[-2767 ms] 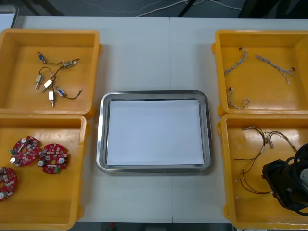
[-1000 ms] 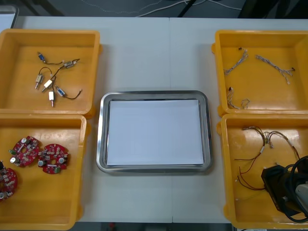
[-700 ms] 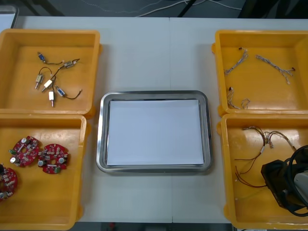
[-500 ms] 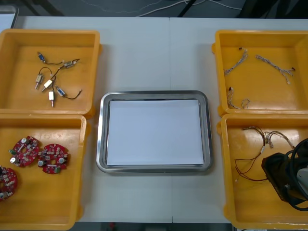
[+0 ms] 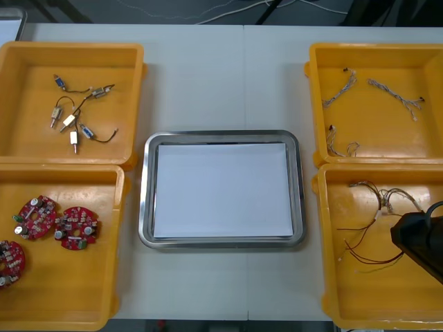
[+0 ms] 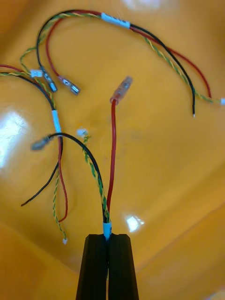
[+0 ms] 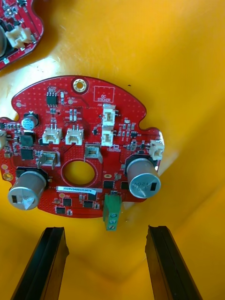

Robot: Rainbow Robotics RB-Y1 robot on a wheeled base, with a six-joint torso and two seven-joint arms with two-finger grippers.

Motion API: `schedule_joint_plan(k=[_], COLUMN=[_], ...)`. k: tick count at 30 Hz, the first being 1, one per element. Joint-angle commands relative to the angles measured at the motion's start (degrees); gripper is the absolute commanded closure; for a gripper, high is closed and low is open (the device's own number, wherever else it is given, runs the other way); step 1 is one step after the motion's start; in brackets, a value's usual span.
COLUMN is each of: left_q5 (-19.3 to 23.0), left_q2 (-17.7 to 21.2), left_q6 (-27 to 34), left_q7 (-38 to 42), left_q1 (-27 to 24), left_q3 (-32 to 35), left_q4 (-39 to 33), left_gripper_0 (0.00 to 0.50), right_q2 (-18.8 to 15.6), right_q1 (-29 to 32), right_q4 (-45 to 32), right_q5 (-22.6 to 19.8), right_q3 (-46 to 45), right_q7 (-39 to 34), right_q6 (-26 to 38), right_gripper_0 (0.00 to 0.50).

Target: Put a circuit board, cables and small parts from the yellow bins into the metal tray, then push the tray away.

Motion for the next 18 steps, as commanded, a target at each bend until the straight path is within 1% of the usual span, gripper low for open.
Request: schedule_joint_plan(k=[1, 5, 7, 11, 18], left_q5=[-1.0, -1.5, -2.0, -2.6, -2.9], left_q2=[-1.5, -2.0, -2.1, -2.2, -2.4], left_q6=[-1.1, -1.3, -1.4, -2.2, -4.0], left_q7=[0.9, 0.9, 0.9, 0.9, 0.9], left_q1=[1.7, 1.1, 0.9, 0.8, 0.0], left_q3=[-1.3, -1.3, -1.4, -1.7, -3.3], left_q4=[0.0, 0.0, 0.0, 0.0, 1.2], left_gripper_0=[0.0, 0.0, 0.0, 0.0, 0.0], right_q2=[-2.8, -3.3, -3.5, -3.8, -4.0], right_q1=[-2.0, -3.2, -4.5, -7.7, -13.2], right_q4=[-3.9, -5.1, -5.1, -5.2, -5.2], right_q5=[-1.3, -3.4, -5.7, -8.9, -9.9], right_q3=[-2.3, -3.4, -4.7, -6.0, -6.2], right_q7=[9.1, 14.1, 17.8, 24.1, 32.5], right_q6=[2.0, 3.1, 4.2, 7.1, 8.0], right_gripper_0=[0.5, 0.5, 0.5, 0.5, 0.5])
